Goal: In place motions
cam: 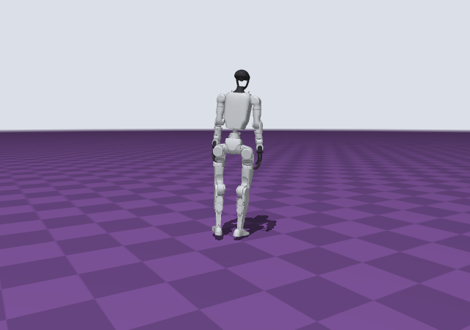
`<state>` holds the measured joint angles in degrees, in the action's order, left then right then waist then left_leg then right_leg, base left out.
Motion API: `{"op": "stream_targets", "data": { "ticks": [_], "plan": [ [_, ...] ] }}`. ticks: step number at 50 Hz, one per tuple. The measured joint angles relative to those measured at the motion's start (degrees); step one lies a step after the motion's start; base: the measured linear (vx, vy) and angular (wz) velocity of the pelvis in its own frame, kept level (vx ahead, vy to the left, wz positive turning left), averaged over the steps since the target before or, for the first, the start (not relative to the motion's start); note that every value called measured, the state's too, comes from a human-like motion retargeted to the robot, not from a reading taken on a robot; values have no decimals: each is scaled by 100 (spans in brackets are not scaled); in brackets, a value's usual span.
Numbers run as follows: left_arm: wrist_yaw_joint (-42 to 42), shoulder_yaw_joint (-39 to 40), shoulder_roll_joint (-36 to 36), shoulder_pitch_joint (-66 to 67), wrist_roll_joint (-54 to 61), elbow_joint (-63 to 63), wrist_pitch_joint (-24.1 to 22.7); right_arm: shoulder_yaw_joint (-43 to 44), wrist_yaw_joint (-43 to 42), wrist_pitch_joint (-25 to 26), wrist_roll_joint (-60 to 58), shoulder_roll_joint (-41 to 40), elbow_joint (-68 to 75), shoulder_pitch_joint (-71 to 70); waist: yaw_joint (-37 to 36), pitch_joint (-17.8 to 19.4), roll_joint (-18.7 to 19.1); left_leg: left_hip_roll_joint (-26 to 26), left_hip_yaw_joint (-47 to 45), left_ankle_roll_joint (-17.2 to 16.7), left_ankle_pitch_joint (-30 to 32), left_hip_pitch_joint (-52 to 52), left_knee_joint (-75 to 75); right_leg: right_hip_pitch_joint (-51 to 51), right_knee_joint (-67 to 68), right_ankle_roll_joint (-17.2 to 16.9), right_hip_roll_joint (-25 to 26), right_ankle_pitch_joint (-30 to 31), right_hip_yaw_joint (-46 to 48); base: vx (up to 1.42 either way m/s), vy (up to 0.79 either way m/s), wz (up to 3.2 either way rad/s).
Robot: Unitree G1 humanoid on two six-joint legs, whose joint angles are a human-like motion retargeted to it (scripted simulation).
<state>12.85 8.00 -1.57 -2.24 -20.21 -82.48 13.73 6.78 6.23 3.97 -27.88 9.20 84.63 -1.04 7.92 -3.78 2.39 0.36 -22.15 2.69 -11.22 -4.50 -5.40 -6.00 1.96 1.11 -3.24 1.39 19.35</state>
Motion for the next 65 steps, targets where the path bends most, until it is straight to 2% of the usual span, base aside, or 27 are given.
{"op": "stream_targets", "data": {
  "ticks": [6, 12, 16, 19, 21, 22, 25, 28, 30, 31, 34, 35, 37, 40, 45, 48, 50, 52, 53, 55, 56, 58, 60, 62, 65],
  "plan": [
    [38, 175, -45, 108, 89, -174, 159, -232, 111, 56, -573, -15, -143, 138, -327, -249, 10, -39, -65, -16, -153, 45, 136, -149, 288, -26, 28, -183, -274, 8, 6, -41],
    [296, 430, -116, 138, 163, -214, 199, -205, 114, 35, -249, 21, -97, 43, -189, -231, 122, 16, 371, -51, -120, -129, 198, -252, 859, 86, 55, -465, -270, -5, 2, 72],
    [183, 475, -170, 150, 197, -224, 244, -67, 69, 44, 141, 9, -13, 59, 29, -142, 166, 49, 1070, -119, 39, -352, 82, -340, 1167, 229, 324, -445, -1618, -3, -3, 190],
    [176, 445, -175, 139, 235, -215, 258, -30, -36, 30, 213, 29, 43, 117, 108, -69, 164, -31, 1610, -164, 180, -544, -10, -299, 1232, 60, 528, -436, -2755, -5, -1, 238],
    [219, 431, -167, 116, 260, -145, 253, -77, -98, 23, 125, 57, 75, 135, 155, 22, 178, -123, 2052, -200, 288, -695, -85, -176, 1158, -131, 498, -495, -2912, -11, 0, 258],
    [250, 435, -160, 104, 274, -77, 247, -116, -117, 27, 58, 72, 90, 129, 139, 92, 184, -185, 2292, -213, 352, -762, -115, -97, 1106, -177, 464, -562, -2808, -21, 2, 235],
    [302, 441, -119, 61, 412, 236, 196, -245, -107, 83, -134, 103, 128, 50, -142, 401, 77, -480, 2865, -222, 675, -888, -125, 176, 789, -6, 288, -724, -1992, -35, 2, 197],
    [183, 476, -61, -3, 656, 386, 94, -394, -21, 113, -221, 116, 159, -44, -755, 551, -106, -682, 2978, -152, 969, -1087, 45, 266, 667, 11, 175, -797, -1446, -50, -4, 168],
    [39, 498, 10, -28, 798, 337, 37, -437, 35, 131, -296, 151, 152, -84, -981, 555, -162, -533, 2203, -79, 737, -1211, 219, 287, 578, -35, -8, -812, -845, -56, -8, 254],
    [-17, 520, 50, -11, 860, 280, 23, -433, 23, 146, -379, 172, 132, -93, -1115, 535, -181, -352, 1471, -159, 539, -1222, 293, 322, 545, -32, -47, -848, -581, -56, -5, 268],
    [-76, 625, 120, 47, 1008, 75, 49, -347, -100, 177, -664, 177, 14, -69, -1120, 403, -173, 119, -586, -699, 201, -1200, 423, 493, 379, -100, -154, -957, 561, -50, -6, 338],
    [-68, 690, 128, 67, 1045, 10, 87, -326, -160, 177, -733, 161, -33, -43, -1039, 344, -158, 252, -1214, -937, 198, -1187, 421, 573, 310, -141, -170, -999, 1008, -56, -4, 406],
    [-75, 892, 148, 92, 1130, -58, 169, -317, -231, 116, -746, 135, -71, 26, -838, 210, -163, 458, -2494, -1152, 330, -1066, 288, 733, 179, -252, -160, -1091, 1850, -54, -3, 421],
    [-221, 1270, 174, 27, 1456, -122, 181, -255, -206, 31, -754, 70, -33, 116, -661, 34, -231, 585, -3546, -1099, 561, -851, -14, 923, 71, -466, -105, -1233, 2814, -53, -1, 408],
    [-322, 1533, 124, -136, 1865, -115, 156, -34, -117, 129, -823, -111, 230, 269, -446, -315, -612, 613, -3572, -864, 572, -841, -950, 1145, -28, -934, -109, -1294, 4217, -41, 1, 400],
    [-403, 1523, 113, -201, 1856, -92, 145, 32, -143, 149, -778, -204, 358, 413, -559, -450, -871, 455, -3736, -772, 598, -536, -952, 1292, 53, -1106, -169, -1172, 4860, -25, 17, 304],
    [-472, 1460, 132, -201, 1834, -69, 93, 100, -142, 124, -808, -249, 375, 516, -796, -458, -875, 352, -3641, -1274, 550, -262, -583, 1417, 162, -1172, -19, -1094, 4988, -12, 18, 226],
    [-511, 1409, 170, -127, 1789, -77, 32, 158, -159, 112, -927, -240, 383, 630, -826, -516, -914, 50, -3475, -1069, 425, -246, -401, 1599, 224, -1221, 50, -872, 5281, -5, 36, 247],
    [-506, 1413, 178, -94, 1754, -114, 17, 177, -178, 138, -1004, -229, 410, 664, -750, -595, -860, 57, -2843, -1043, 494, -449, -399, 1670, 265, -1204, 117, -684, 5457, 3, 32, 254],
    [-548, 1431, 191, -40, 1732, -228, 37, 126, -221, 192, -998, -197, 470, 729, -744, -636, -719, 135, -2191, -904, 556, -623, -375, 1764, 603, -990, 131, -172, 5337, 6, 28, 208],
    [-605, 1448, 207, -24, 1733, -257, 48, 68, -233, 174, -904, -182, 466, 751, -804, -537, -516, 277, -1905, -889, 566, -552, -316, 1823, 1022, -766, 97, 142, 5089, 2, 36, 157],
    [-650, 1480, 237, -20, 1726, -280, 17, -34, -194, 84, -788, -122, 429, 727, -905, -292, -109, 646, -1599, -917, 585, -374, -269, 1772, 2159, -251, -139, 663, 4336, -4, 36, 150],
    [-560, 1520, 202, -22, 1608, -287, -9, -64, -133, 56, -864, -75, 390, 630, -658, -190, 118, 780, -1172, -917, 615, -428, -296, 1315, 3443, -6, -498, 985, 3395, -5, 27, 236],
    [-470, 1520, 92, 53, 1404, -311, 53, -107, -136, 127, -905, -87, 387, 574, -325, -290, 209, 682, -568, -838, 699, -658, -244, 666, 3981, -312, -325, 942, 2382, 4, 18, 256],
    [-440, 1296, -115, 55, 1150, -403, 174, -130, -25, 106, -674, -118, 362, 473, -479, -329, 180, 588, -285, -754, 788, -764, -58, -193, 4075, -485, 348, 721, 924, 1, 11, 155]
  ]
}}
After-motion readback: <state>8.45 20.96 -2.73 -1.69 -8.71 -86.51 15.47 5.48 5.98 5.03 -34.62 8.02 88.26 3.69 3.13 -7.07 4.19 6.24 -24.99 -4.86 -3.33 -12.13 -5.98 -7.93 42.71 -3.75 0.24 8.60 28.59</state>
